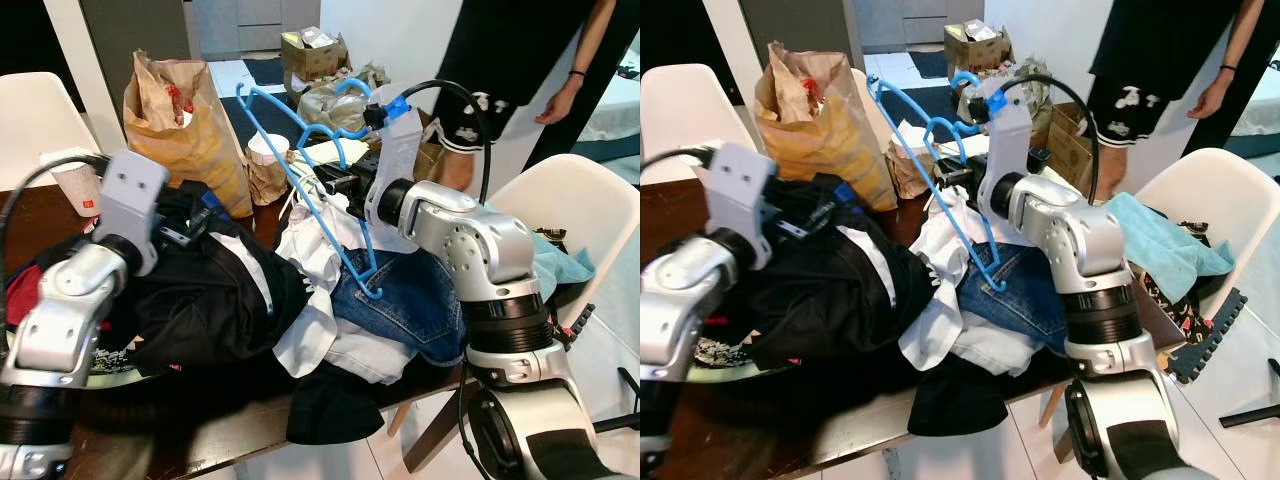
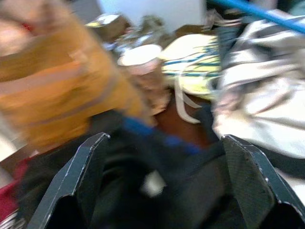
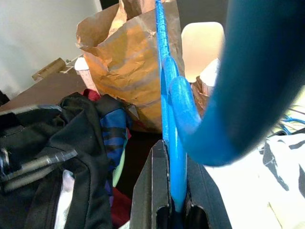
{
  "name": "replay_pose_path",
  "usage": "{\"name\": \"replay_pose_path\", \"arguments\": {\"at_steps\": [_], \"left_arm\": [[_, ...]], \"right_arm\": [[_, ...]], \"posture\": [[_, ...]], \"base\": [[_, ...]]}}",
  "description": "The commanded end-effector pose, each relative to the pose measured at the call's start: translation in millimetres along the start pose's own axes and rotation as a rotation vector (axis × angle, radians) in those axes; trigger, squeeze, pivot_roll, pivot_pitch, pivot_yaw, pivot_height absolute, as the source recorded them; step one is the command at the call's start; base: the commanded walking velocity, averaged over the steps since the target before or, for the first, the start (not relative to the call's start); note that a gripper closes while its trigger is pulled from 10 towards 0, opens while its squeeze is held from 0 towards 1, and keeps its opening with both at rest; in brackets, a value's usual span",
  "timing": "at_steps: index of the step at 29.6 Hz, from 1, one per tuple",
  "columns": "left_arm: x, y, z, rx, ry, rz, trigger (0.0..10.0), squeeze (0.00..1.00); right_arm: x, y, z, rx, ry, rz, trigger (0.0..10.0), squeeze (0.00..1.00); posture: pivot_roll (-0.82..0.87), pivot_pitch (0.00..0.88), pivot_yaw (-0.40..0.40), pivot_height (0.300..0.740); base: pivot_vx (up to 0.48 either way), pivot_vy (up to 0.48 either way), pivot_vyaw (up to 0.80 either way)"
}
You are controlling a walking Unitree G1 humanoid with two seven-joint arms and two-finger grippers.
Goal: Hang hanger
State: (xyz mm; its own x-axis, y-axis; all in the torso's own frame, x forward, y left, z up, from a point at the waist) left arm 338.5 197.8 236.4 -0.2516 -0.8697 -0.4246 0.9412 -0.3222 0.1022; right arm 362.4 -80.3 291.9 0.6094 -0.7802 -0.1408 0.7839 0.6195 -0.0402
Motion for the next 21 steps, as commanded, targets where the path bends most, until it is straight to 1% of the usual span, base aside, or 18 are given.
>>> {"name": "replay_pose_path", "arguments": {"at_steps": [1,3,6,7,8,10,11,13,15,18,19,20,21], "left_arm": [[5.9,3.2,2,0.019,0.013,-0.038,10.0,0.0],[8.0,3.8,3,0.02,0.02,-0.049,10.0,0.0],[13.8,5.7,0,0.006,0.081,-0.083,10.0,0.0],[14.5,4.9,-3,-0.01,0.122,-0.094,10.0,0.0],[14.5,4.9,-3,-0.01,0.122,-0.094,10.0,0.0],[9.4,1.8,-7,-0.054,0.2,-0.09,10.0,0.0],[9.4,1.8,-7,-0.054,0.2,-0.09,10.0,0.0],[0.1,-3.1,-11,-0.1,0.263,-0.063,10.0,0.0],[-9.4,-8.1,-13,-0.128,0.304,-0.027,10.0,0.0],[-15.6,-10.7,-14,-0.139,0.335,0.001,10.0,0.0],[-15.6,-10.7,-14,-0.139,0.335,0.001,10.0,0.0],[-20.1,-11.5,-14,-0.142,0.35,0.023,0.0,0.0],[-20.1,-11.5,-14,-0.142,0.35,0.023,0.0,0.0]], "right_arm": [[-3.3,-2.1,7,0.019,-0.013,0.004,10.0,0.0],[-3.5,-2.3,7,0.019,-0.012,0.003,10.0,0.0],[-2.8,-3.1,8,0.02,-0.012,-0.001,10.0,0.0],[-2.5,-3.3,8,0.021,-0.012,-0.001,10.0,0.0],[-2.5,-3.3,8,0.021,-0.012,-0.001,10.0,0.0],[-2.1,-3.4,8,0.02,-0.011,-0.002,10.0,0.0],[-2.1,-3.4,8,0.02,-0.011,-0.002,10.0,0.0],[-1.9,-3.4,8,0.018,-0.008,-0.003,10.0,0.0],[-1.4,-3.5,7,0.018,-0.006,-0.006,10.0,0.0],[-1.2,-3.4,7,0.018,-0.004,-0.008,10.0,0.0],[-1.2,-3.4,7,0.018,-0.004,-0.008,10.0,0.0],[-1.5,-3.1,7,0.021,-0.001,-0.009,10.0,0.0],[-1.5,-3.1,7,0.021,-0.001,-0.009,10.0,0.0]], "posture": [[-0.06,0.049,-0.022,0.736],[-0.06,0.048,-0.022,0.736],[-0.06,0.048,-0.021,0.736],[-0.06,0.05,-0.02,0.736],[-0.06,0.05,-0.02,0.736],[-0.06,0.052,-0.022,0.736],[-0.06,0.052,-0.022,0.736],[-0.06,0.054,-0.019,0.736],[-0.06,0.055,-0.018,0.736],[-0.06,0.055,-0.017,0.736],[-0.06,0.055,-0.017,0.736],[-0.06,0.054,-0.015,0.736],[-0.06,0.054,-0.015,0.736]], "base": [[0.0,0.0,0.0],[0.0,0.0,0.0],[0.0,0.0,0.0],[0.0,0.0,0.0],[0.0,0.0,0.0],[0.0,0.0,0.0],[0.0,0.0,0.0],[0.0,0.0,0.0],[0.0,0.0,0.0],[0.0,0.0,0.0],[0.0,0.0,0.0],[0.0,0.0,0.0],[0.0,0.0,0.0]]}}
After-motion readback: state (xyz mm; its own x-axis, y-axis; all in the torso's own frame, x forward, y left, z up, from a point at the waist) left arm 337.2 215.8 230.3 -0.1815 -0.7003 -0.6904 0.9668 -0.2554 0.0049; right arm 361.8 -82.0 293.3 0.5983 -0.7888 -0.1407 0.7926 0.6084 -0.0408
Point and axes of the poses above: a point about 5 cm out from each wrist's last joint towards the gripper, its own y axis pointing out of the wrist towards the gripper, its own z axis along the axis of the wrist's last joint, x = y × z, the point moved 1 cm from there along y, pointing out of the wrist towards the gripper, and after that the axes turned 4 degrees about y, right-handed, at the moved point
